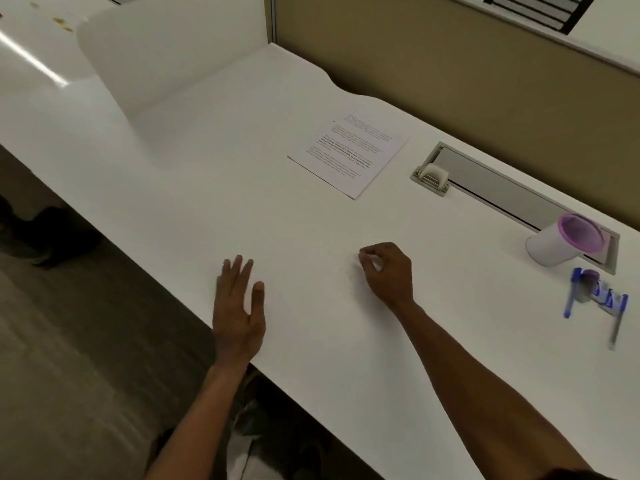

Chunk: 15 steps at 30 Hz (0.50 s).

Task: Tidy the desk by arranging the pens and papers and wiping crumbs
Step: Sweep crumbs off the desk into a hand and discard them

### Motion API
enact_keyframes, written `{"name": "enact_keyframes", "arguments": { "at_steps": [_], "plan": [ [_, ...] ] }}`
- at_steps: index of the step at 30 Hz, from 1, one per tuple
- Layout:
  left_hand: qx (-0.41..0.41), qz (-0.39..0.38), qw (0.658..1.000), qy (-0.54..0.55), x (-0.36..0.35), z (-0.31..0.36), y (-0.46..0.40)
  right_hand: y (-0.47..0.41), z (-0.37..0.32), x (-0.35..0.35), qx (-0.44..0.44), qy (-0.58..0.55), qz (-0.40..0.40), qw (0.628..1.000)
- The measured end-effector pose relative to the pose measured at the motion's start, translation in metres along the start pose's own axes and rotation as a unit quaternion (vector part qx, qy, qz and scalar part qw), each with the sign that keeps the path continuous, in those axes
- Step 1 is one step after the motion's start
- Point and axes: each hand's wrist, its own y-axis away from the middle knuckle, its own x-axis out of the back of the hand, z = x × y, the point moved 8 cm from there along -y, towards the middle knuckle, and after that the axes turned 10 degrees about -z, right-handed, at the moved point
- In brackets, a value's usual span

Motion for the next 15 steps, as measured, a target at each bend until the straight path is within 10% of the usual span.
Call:
{"name": "enact_keyframes", "arguments": {
  "at_steps": [2,6,8,15],
  "plan": [
    [0.126,0.156,0.964,0.175,0.032,-0.037,0.024,-0.003,0.004,-0.015,0.008,0.016,-0.072,0.997],
    [0.305,0.240,0.640,0.663,0.015,-0.102,0.081,0.028,-0.011,-0.053,0.041,0.060,-0.221,0.973],
    [0.276,0.203,0.553,0.759,0.005,-0.097,0.094,0.053,-0.028,-0.060,0.068,0.004,-0.261,0.963],
    [0.222,0.154,0.520,0.810,-0.034,-0.098,0.101,0.014,-0.003,-0.020,-0.062,-0.201,-0.137,0.968]
  ]
}}
